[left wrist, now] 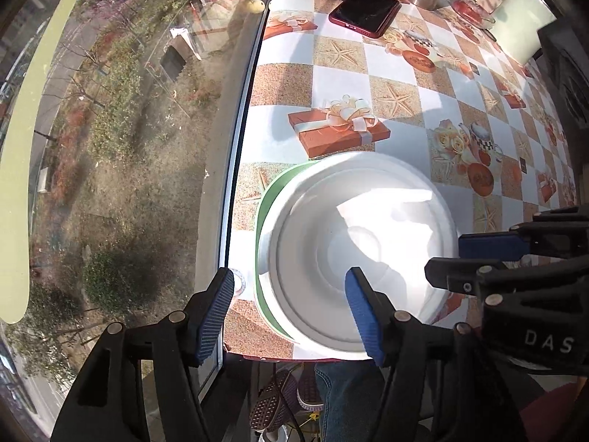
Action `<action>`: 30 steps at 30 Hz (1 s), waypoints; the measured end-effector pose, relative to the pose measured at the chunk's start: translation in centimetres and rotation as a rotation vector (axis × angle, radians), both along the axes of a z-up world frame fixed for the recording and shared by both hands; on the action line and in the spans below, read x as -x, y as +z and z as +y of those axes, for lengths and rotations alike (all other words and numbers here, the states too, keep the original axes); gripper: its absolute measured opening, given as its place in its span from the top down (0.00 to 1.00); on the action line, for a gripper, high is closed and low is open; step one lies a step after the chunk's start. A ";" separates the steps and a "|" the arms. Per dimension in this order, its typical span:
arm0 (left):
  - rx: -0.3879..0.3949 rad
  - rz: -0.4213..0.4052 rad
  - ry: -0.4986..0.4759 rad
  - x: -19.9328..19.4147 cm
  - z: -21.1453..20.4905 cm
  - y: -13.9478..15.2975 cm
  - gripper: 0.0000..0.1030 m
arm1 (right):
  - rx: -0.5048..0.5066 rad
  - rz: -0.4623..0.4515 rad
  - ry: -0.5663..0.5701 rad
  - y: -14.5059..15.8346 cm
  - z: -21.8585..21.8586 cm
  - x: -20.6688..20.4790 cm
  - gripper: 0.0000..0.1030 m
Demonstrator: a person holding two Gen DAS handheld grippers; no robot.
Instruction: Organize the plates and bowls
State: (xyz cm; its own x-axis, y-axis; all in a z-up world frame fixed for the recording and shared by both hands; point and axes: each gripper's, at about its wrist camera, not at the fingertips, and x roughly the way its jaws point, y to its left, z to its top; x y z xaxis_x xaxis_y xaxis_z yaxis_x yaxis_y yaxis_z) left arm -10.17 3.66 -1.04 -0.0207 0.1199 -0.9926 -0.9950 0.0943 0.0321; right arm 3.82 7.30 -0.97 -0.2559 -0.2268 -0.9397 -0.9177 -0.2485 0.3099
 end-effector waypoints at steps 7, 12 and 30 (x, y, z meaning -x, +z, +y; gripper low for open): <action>-0.025 -0.047 0.008 0.6 0.5 2.2 0.19 | -0.087 -0.049 -0.024 2.7 -0.1 -3.3 0.01; -0.054 -0.036 -0.055 -0.9 0.6 4.9 0.18 | -0.143 -0.060 -0.054 4.9 -0.4 -3.9 0.01; -0.025 -0.022 -0.082 -2.8 1.3 5.1 0.18 | -0.162 -0.110 -0.067 5.2 0.2 -3.6 0.01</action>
State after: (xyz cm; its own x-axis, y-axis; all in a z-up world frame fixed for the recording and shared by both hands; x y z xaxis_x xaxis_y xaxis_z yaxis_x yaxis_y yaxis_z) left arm -7.40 4.92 4.03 0.0119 0.1456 -0.9893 -0.9845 0.1746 0.0138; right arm 7.37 7.51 4.27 -0.1593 -0.0567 -0.9856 -0.9599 -0.2245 0.1680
